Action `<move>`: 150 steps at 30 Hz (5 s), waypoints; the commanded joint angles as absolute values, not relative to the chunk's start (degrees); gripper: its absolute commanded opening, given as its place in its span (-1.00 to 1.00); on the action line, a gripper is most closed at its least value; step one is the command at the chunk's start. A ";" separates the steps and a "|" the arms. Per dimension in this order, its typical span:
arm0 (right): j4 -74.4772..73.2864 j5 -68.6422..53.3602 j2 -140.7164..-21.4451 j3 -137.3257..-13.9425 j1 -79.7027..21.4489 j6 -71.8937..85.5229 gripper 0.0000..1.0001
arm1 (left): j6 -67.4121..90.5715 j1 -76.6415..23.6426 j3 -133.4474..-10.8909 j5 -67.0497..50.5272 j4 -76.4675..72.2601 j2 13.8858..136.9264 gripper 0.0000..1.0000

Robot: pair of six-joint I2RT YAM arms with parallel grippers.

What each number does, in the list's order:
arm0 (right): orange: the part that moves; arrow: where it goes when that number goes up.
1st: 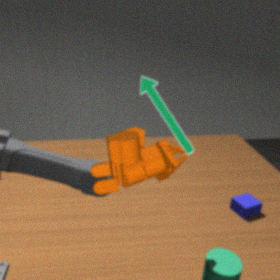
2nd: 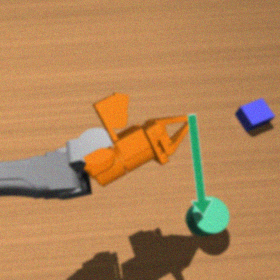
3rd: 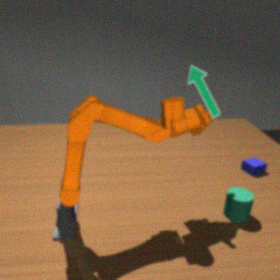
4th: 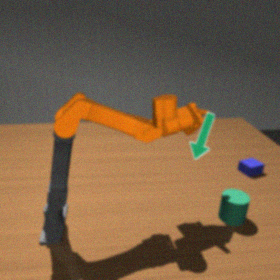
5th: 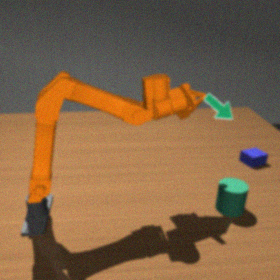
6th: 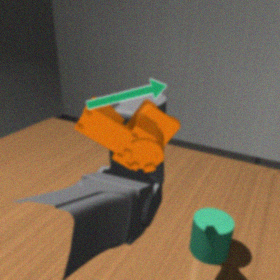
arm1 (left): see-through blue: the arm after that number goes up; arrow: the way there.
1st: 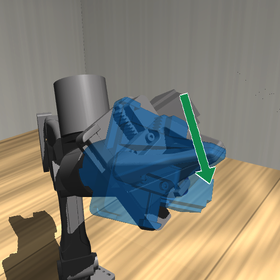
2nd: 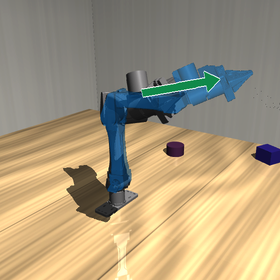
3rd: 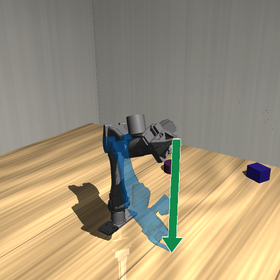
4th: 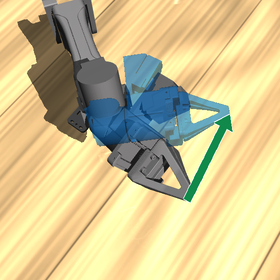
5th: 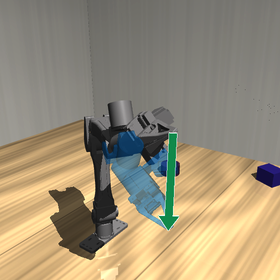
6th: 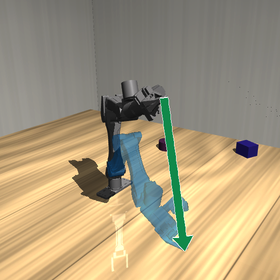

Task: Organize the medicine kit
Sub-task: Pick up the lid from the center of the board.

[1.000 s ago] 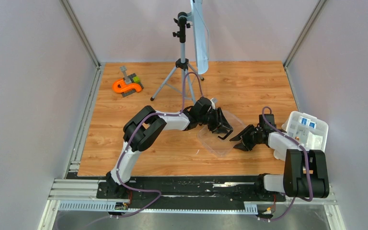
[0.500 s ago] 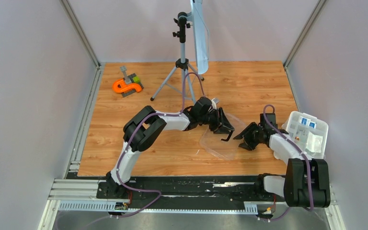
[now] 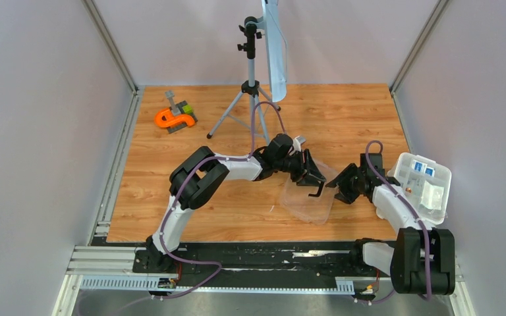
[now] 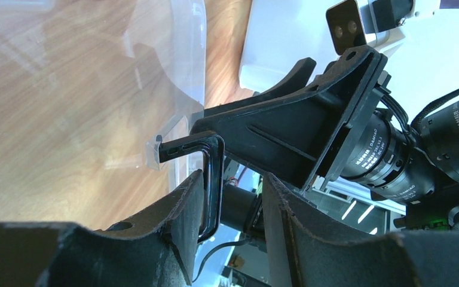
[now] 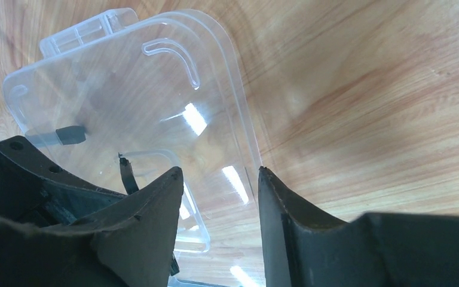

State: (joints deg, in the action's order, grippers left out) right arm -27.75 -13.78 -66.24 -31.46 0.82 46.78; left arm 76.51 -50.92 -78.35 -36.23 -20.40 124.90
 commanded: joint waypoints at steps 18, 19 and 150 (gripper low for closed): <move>-30.73 -11.68 -58.72 -35.78 0.64 46.83 0.10 | 79.20 -51.72 -78.94 -38.10 -25.13 122.03 -0.03; -30.98 -11.41 -58.64 -35.77 0.68 46.70 0.10 | 79.30 -51.71 -78.89 -38.12 -25.22 122.13 -0.03; -42.15 17.01 -61.87 -61.93 -12.61 23.70 -1.00 | 51.49 -50.19 -77.40 -29.13 5.83 101.44 0.22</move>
State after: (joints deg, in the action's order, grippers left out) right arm -41.39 11.77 -62.63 -55.57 -13.30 29.15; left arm 58.43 -50.11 -76.18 -31.18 0.82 103.18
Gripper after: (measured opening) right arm 0.023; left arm 0.611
